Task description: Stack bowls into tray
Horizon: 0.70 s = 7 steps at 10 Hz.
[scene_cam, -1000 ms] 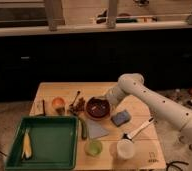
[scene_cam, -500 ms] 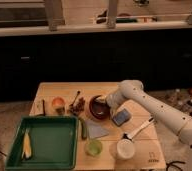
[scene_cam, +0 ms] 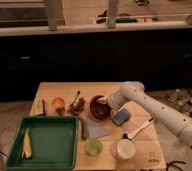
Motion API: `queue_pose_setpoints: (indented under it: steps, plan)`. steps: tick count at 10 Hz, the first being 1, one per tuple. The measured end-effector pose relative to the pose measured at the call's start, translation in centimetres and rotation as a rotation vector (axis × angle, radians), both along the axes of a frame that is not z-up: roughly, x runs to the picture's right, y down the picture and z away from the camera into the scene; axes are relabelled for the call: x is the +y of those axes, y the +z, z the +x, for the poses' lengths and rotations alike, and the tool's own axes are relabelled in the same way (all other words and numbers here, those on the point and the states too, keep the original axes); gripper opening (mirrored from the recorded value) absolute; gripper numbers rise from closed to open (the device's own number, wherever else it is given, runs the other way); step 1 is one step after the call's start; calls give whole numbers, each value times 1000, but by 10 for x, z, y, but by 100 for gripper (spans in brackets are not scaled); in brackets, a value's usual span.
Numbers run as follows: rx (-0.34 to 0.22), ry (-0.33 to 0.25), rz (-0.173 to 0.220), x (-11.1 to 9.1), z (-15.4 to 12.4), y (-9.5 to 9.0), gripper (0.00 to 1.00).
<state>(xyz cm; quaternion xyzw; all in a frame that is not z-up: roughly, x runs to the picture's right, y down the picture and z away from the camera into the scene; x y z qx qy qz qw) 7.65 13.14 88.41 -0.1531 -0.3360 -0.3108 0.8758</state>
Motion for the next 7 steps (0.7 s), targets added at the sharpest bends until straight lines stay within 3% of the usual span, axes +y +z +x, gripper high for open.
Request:
queue_pose_setpoints:
  steps: [7]
  plan:
    - [-16, -82, -17, -13, -19, -6, 80]
